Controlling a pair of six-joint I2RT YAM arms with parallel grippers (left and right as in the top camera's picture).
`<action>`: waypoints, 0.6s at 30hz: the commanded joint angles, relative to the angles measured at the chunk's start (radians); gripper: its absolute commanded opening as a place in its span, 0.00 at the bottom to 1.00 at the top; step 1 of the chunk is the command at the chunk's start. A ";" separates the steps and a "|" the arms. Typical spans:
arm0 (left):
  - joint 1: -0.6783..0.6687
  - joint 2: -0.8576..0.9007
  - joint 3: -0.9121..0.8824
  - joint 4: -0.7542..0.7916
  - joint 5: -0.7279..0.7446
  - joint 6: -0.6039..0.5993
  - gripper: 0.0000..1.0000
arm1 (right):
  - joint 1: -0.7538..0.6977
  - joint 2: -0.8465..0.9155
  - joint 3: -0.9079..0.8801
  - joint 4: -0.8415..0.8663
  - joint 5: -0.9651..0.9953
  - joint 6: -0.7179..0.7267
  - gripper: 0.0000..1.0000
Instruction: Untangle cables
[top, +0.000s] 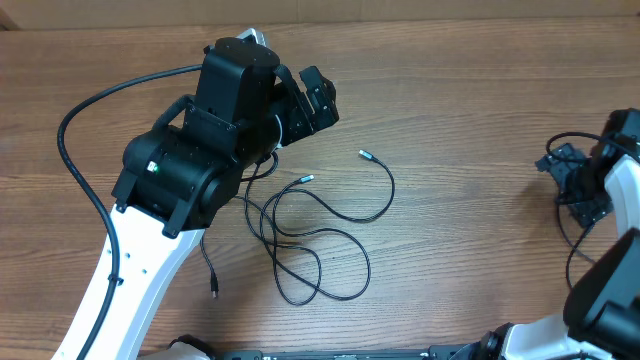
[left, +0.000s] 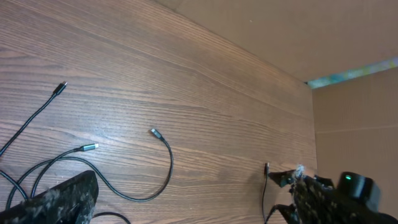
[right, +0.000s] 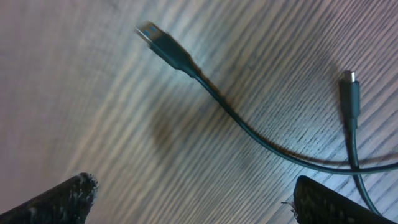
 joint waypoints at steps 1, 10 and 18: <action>0.004 0.008 0.014 0.001 -0.018 0.030 1.00 | 0.004 0.061 -0.001 0.001 0.055 -0.053 1.00; 0.004 0.008 0.014 0.000 -0.018 0.030 1.00 | 0.001 0.098 -0.001 -0.001 0.055 -0.071 1.00; 0.004 0.008 0.014 0.000 -0.018 0.030 1.00 | 0.001 0.098 -0.001 -0.002 0.058 -0.071 1.00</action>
